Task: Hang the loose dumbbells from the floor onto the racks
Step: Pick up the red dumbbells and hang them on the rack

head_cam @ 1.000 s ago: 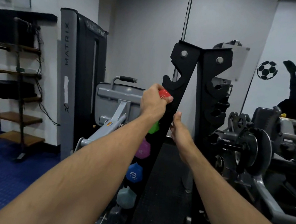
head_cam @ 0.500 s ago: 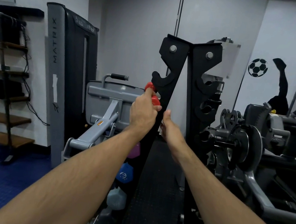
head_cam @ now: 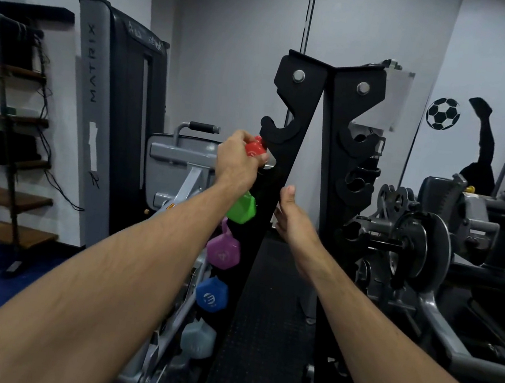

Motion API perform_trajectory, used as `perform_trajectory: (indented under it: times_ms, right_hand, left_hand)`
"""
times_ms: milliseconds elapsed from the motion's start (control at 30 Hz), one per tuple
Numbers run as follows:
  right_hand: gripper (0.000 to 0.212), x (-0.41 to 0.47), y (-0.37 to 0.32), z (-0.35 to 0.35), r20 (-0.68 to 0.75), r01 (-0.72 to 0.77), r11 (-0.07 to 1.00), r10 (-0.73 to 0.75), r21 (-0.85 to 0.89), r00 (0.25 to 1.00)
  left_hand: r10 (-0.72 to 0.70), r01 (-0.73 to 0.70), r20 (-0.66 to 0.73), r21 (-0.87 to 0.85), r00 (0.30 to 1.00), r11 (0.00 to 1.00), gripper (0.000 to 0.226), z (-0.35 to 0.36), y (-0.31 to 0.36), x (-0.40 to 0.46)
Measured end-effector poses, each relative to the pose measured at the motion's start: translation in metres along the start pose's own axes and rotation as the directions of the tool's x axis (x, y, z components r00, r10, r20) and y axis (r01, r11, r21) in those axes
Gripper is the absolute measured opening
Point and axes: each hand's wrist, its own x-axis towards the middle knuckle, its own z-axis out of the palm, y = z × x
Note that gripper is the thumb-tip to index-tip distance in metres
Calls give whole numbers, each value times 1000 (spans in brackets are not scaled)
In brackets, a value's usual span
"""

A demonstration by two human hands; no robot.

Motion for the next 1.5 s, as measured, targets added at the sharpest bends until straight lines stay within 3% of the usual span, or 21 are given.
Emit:
perform_trajectory:
  times_ms: [267,567,767,1000,1133,1500]
  right_hand:
    - [64,-1,3,-1,-5,7,1000,-7,7,1000]
    - [69,1,7,-1,-7,-7,1000,8,6,1000]
    - [62,-2,7,-1,-2,1,1000,-1,3,1000]
    - [60,-4,5,0,-8,7,1000,-7,-4,1000]
    - [62,-4,4,0,1,7,1000,-7,-10,1000]
    - [60,-5,6,1,0,18,1000,-18,-2,1000]
  left_hand:
    - [75,-91,119,132,990,987,41,7,-6,8]
    - [90,-90,111,-5,990,996,43,9,-18,8]
    - [103,-177,398,155,911,972,64,-10,-15,20]
    - [65,-60,247,-27,967,998,58,-3,-22,19]
    - [83,-68,180,-89,980,994,56,4,-30,14]
    - [149,-142,216,-50,965,989,57,0,-31,10]
